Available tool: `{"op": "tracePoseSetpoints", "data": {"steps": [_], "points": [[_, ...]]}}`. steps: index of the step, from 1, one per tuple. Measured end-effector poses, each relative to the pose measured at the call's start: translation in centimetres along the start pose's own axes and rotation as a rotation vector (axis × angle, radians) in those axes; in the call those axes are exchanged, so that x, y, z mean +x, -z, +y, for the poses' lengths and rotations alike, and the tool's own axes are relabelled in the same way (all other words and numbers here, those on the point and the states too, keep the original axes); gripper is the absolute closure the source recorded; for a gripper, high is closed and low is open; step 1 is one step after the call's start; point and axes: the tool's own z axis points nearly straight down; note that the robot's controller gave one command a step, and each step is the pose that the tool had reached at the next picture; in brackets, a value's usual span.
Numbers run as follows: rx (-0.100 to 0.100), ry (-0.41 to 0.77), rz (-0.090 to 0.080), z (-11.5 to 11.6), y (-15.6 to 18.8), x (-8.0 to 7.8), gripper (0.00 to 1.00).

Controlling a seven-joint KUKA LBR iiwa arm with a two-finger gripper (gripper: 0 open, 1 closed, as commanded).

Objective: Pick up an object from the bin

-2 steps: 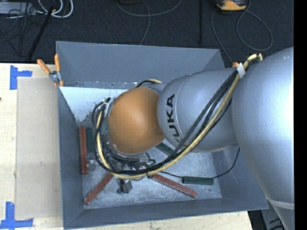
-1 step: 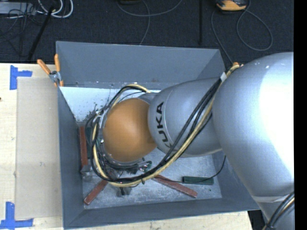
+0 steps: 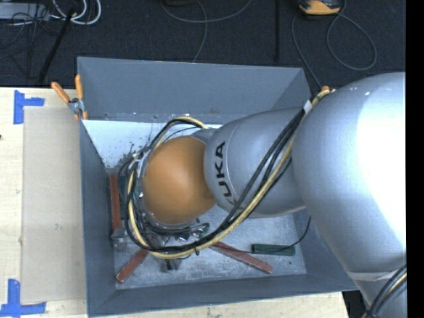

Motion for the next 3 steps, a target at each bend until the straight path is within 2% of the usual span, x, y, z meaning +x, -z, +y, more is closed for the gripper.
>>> {"op": "tracePoseSetpoints", "data": {"steps": [1,2,3], "points": [[0.000,-0.002,-0.001,0.0,0.0,0.0,1.00],[0.004,-0.008,-0.003,0.0,4.3,-0.1,1.00],[0.004,-0.014,-0.003,0.0,6.8,-0.2,1.00]]}}
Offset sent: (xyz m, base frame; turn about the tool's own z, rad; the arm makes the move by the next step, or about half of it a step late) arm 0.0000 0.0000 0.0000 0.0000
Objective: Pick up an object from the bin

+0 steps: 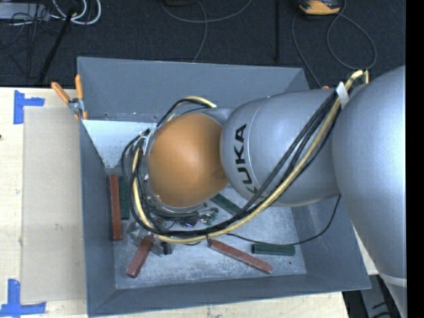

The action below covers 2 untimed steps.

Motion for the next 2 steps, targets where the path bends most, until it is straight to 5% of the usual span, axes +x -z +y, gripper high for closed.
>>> {"op": "tracePoseSetpoints", "data": {"steps": [2], "points": [[0.000,-0.015,0.000,0.0,6.5,-0.3,1.00]]}}
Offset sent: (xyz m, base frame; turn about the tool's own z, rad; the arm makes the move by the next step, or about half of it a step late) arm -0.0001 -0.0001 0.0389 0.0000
